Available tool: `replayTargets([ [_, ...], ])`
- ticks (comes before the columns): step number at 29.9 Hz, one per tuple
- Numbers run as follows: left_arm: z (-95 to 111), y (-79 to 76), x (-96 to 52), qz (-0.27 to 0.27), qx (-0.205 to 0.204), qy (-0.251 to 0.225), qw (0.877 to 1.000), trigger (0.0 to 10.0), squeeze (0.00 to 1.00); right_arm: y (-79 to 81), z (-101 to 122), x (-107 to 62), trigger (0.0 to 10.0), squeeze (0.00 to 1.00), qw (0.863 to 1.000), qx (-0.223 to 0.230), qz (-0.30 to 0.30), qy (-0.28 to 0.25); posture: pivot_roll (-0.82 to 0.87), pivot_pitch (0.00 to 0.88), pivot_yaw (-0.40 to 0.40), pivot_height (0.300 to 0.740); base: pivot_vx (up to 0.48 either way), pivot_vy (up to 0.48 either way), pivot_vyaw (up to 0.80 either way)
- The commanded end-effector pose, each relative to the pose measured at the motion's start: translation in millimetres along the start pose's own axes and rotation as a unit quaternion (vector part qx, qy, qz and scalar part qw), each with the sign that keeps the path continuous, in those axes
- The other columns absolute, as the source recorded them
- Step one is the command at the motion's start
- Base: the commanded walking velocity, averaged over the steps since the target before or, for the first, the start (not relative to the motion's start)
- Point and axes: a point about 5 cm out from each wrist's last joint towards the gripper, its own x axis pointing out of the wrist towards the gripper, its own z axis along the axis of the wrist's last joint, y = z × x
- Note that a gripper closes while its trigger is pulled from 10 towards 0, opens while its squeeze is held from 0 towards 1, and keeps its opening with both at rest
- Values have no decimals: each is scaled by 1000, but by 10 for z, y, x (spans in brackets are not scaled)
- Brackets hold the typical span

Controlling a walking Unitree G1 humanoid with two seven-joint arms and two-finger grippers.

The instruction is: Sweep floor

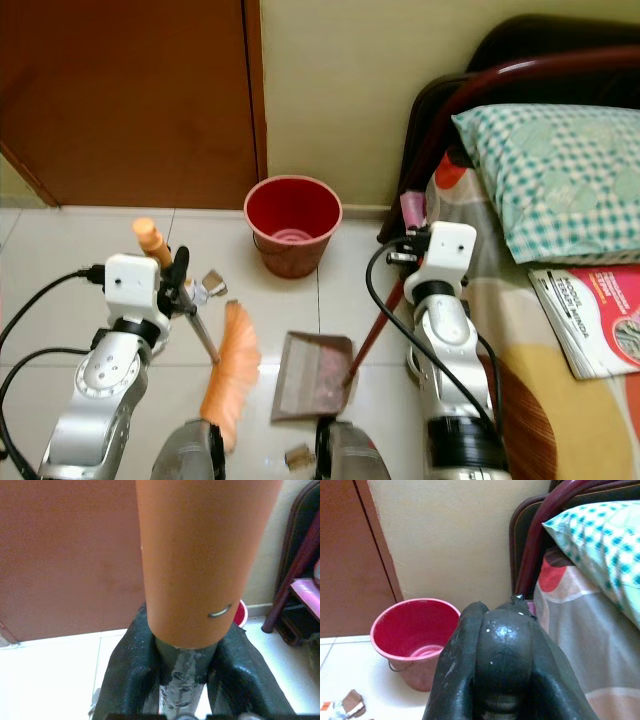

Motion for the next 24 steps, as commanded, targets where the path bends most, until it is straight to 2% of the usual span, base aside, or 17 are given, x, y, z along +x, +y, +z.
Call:
replayTargets([
  [1, -221, -5, -71, 1, 7, 56, 998, 10000, 0, -38, 78, 46, 10000, 0, 1000, -11, -7, -20, 11, 163, -59, 740, -266, 0, 0],
  [24, -219, -31, -26, -1, 4, 52, 999, 10000, 0, 15, 129, 119, 10000, 0, 998, -39, 1, -44, 9, 149, -62, 740, -256, 0, 0],
])
